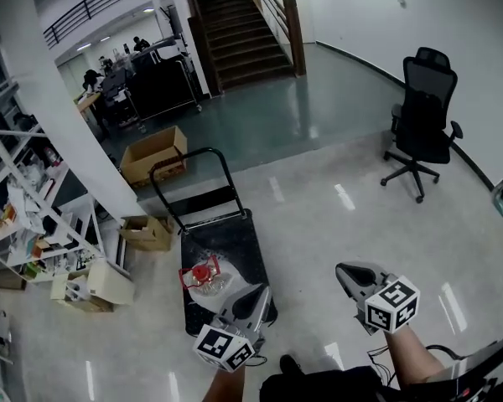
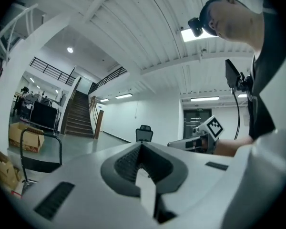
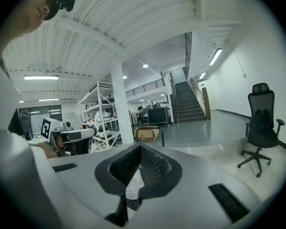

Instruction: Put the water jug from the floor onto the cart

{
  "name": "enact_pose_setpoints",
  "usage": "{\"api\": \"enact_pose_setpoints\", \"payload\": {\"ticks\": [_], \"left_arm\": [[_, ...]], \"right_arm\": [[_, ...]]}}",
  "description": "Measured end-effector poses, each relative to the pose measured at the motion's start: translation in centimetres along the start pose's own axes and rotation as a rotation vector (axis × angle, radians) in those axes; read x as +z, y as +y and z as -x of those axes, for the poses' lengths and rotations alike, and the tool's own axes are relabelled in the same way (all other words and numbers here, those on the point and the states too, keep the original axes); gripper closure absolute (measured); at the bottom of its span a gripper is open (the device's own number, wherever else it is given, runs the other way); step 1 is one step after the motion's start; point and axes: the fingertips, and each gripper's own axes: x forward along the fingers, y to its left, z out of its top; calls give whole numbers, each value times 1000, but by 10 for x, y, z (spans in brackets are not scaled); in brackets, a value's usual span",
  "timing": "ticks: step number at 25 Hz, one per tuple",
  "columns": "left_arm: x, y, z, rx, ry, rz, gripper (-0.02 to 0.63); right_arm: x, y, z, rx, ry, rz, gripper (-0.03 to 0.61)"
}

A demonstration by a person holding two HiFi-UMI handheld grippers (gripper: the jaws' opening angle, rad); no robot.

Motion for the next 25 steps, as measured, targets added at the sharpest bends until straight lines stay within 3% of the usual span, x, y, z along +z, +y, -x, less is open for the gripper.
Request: {"api": "enact_pose_setpoints", "payload": {"ticks": [3,8,11,15,21,25], "left_arm": [[-9,-53,6,5,21,-29,614],[-13,-147,18,50,-14,6,615],[-18,-199,34,78,8,36,615],[-26,-270,56,-9,99,12,614],[-19,-322,111,-47,110,-54,615],[-35,-345,174,-69,113,-119,614]], "right_arm": [[-13,-5,49,-5,-11,11,577],[-23,-1,144,39,-45,59,577],[-36,8,190,48,-36,84,577],[-46,27,243,72,-47,44,577],[-53,75,292,37,-71,56,577],[-81,134,323,8,-66,76,577]]}}
